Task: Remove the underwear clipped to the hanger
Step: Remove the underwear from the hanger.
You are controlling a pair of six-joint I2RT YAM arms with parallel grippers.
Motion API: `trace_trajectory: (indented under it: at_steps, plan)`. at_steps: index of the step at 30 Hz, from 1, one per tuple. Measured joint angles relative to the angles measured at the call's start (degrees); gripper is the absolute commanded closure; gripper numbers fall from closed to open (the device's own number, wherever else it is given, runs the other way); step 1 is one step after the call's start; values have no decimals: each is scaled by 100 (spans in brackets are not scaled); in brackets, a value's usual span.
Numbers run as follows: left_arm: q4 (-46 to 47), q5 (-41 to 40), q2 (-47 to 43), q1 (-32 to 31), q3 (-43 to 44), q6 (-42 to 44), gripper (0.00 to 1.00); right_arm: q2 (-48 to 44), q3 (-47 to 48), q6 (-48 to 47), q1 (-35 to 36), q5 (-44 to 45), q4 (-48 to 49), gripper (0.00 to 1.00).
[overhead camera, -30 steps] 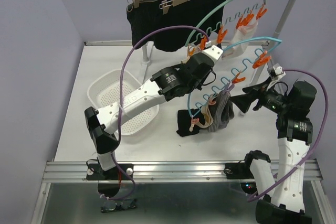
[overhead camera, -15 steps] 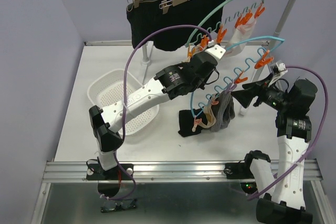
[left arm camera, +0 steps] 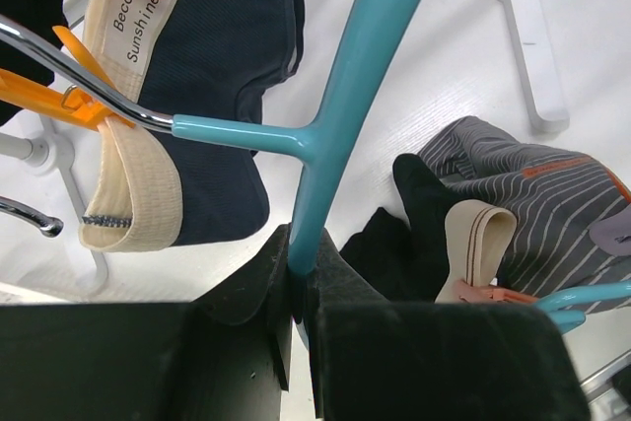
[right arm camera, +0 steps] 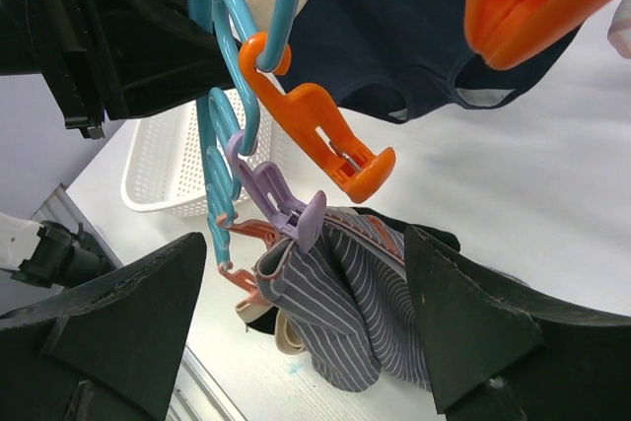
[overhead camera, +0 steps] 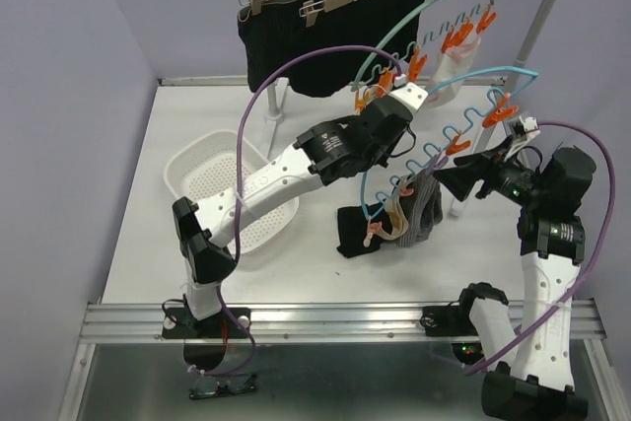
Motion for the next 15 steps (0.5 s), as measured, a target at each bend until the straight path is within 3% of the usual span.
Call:
trace_trajectory:
  at_steps: [15]
  plan:
    - [-116, 28, 321, -35, 463, -15, 100, 114, -61, 308, 55, 0, 426, 20]
